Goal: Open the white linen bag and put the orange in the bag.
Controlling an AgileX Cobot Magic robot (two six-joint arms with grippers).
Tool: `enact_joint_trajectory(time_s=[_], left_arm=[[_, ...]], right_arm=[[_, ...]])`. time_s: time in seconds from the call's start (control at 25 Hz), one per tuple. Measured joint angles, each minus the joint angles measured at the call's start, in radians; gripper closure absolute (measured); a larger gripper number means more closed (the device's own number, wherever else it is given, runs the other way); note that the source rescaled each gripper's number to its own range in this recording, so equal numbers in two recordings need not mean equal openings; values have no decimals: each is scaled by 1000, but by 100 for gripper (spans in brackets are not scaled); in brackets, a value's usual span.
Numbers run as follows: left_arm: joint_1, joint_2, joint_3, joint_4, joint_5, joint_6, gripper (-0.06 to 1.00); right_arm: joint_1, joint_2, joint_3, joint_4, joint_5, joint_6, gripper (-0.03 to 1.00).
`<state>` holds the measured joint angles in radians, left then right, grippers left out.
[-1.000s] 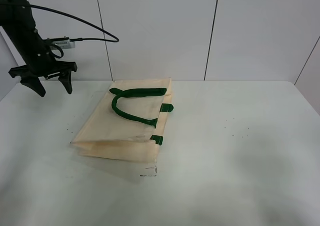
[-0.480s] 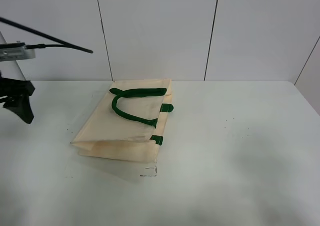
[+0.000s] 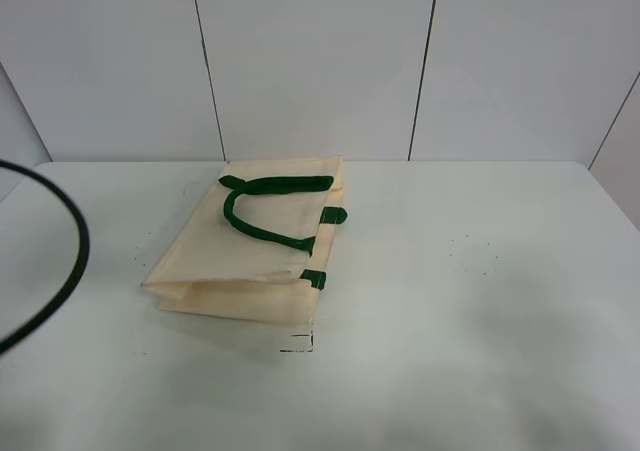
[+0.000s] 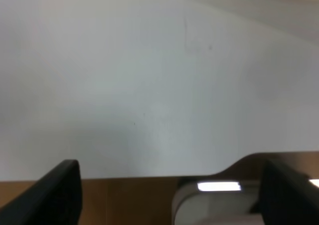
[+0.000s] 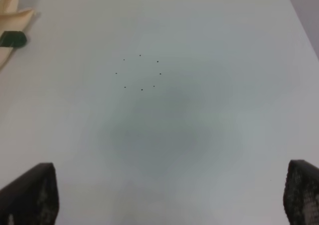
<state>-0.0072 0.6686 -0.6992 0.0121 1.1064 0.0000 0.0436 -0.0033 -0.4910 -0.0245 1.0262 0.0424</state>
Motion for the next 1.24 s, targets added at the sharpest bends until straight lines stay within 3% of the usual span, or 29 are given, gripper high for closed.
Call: enact_joint_trajectory(time_s=[0.28,0.64,1.24], left_arm=[[0,-322,190,0,-19,0,-5],[0,-585,205,0,-39,0,-5],[0,-674,206,-20,-39,0,-5]], right_arm=[[0,0,0,0,0,0,-3],[0,0,0,0,0,0,-3],[0,0,0,0,0,0,-3]])
